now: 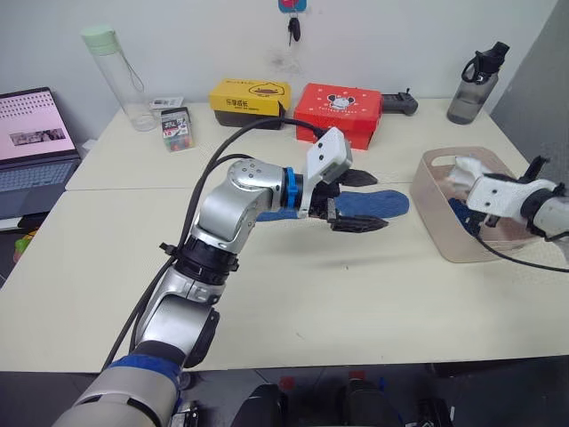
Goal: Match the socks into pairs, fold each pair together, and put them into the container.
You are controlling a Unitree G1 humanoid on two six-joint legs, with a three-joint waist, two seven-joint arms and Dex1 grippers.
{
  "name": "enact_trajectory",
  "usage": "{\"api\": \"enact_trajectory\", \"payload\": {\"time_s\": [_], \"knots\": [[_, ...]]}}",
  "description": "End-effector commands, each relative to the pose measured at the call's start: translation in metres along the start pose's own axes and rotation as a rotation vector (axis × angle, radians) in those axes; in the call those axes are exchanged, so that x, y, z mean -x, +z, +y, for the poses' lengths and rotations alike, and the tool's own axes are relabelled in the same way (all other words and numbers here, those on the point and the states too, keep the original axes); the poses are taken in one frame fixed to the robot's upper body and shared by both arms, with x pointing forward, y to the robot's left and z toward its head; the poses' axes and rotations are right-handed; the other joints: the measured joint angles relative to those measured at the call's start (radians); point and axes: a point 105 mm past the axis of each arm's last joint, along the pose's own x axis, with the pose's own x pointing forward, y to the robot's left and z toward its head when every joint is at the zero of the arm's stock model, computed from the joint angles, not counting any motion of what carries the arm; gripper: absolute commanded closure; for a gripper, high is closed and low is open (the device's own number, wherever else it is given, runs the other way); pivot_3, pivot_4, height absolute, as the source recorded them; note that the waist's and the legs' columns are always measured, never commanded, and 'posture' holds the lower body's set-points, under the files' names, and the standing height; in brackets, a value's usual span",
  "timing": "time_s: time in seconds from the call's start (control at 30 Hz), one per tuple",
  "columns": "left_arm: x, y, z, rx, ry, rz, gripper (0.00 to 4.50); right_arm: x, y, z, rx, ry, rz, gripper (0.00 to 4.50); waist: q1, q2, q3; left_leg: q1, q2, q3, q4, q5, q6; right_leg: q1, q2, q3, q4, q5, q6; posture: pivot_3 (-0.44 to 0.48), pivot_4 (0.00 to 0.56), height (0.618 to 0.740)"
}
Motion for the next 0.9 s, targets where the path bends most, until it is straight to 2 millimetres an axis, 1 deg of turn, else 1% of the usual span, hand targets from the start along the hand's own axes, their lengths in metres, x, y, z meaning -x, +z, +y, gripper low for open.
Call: {"api": "enact_trajectory", "payload": {"time_s": [0.03,0.1,0.17,0.23,0.33,0.43,0.5,0.6,0.83,0.9], "knots": [[-0.002,0.01,-0.005,-0.039,-0.017,-0.023,0.03,0.0,0.003,-0.016,0.014,-0.003,-0.01,4.5,0.0,0.0,0.0,0.0,0.0,0.0,0.0,0.0,0.0,0.0,0.0,0.0,0.0,0.0,0.0,0.0,0.15,0.726],[-0.003,0.01,-0.005,-0.041,-0.019,-0.022,0.03,-0.003,-0.001,-0.01,0.031,0.058,0.015,4.5,0.0,0.0,0.0,0.0,0.0,0.0,0.0,0.0,0.0,0.0,0.0,0.0,0.0,0.0,0.0,0.0,0.15,0.726],[-0.004,0.01,-0.006,-0.045,-0.023,-0.02,0.03,-0.004,-0.001,-0.009,0.008,0.095,0.019,4.5,0.0,0.0,0.0,0.0,0.0,0.0,0.0,0.0,0.0,0.0,0.0,0.0,0.0,0.0,0.0,0.0,0.15,0.726],[-0.004,0.009,-0.006,-0.047,-0.021,-0.018,0.0,-0.004,-0.001,-0.009,-0.017,0.142,0.02,3.83,0.0,0.0,0.0,0.0,0.0,0.0,0.0,0.0,0.0,0.0,0.0,0.0,0.0,0.0,0.0,0.0,0.15,0.726],[-0.004,0.009,-0.005,-0.048,-0.016,-0.017,0.0,0.0,-0.001,-0.007,-0.036,0.228,0.022,2.99,0.0,0.0,0.0,0.0,0.0,0.0,0.0,0.0,0.0,0.0,0.0,0.0,0.0,0.0,0.0,0.0,0.15,0.726],[-0.003,0.007,-0.006,-0.047,-0.015,-0.013,0.0,0.01,0.003,-0.009,-0.068,0.322,0.007,1.89,0.0,0.0,0.0,0.0,0.0,0.0,0.0,0.0,0.0,0.0,0.0,0.0,0.0,0.0,0.0,0.0,0.15,0.726],[-0.002,0.006,-0.007,-0.047,-0.014,-0.011,0.0,0.015,0.008,-0.013,-0.099,0.349,-0.017,1.24,0.0,0.0,0.0,0.0,0.0,-0.001,0.0,0.0,0.0,0.0,0.0,0.0,0.0,0.0,0.0,0.0,0.15,0.726],[-0.002,0.006,-0.006,-0.048,-0.01,-0.01,0.0,0.023,0.011,-0.02,-0.141,0.359,-0.035,1.24,0.0,0.0,0.0,0.0,0.0,-0.001,0.0,0.0,0.0,0.0,0.0,0.0,0.0,0.0,0.0,0.0,0.15,0.726],[0.001,0.005,-0.003,-0.048,0.012,-0.014,0.0,0.045,0.006,-0.027,-0.197,0.324,-0.01,1.24,0.004,0.0,0.0,-0.001,0.0,-0.001,0.001,0.0,0.0,0.0,0.0,-0.001,0.0,0.0,0.0,0.0,0.15,0.726],[0.007,0.003,-0.002,-0.045,0.025,-0.009,0.0,0.056,0.008,-0.03,-0.251,0.291,-0.023,1.24,0.005,0.001,0.0,-0.001,0.0,-0.001,0.001,0.0,0.0,0.0,0.0,-0.001,0.0,0.0,0.0,0.0,0.15,0.726]]}}
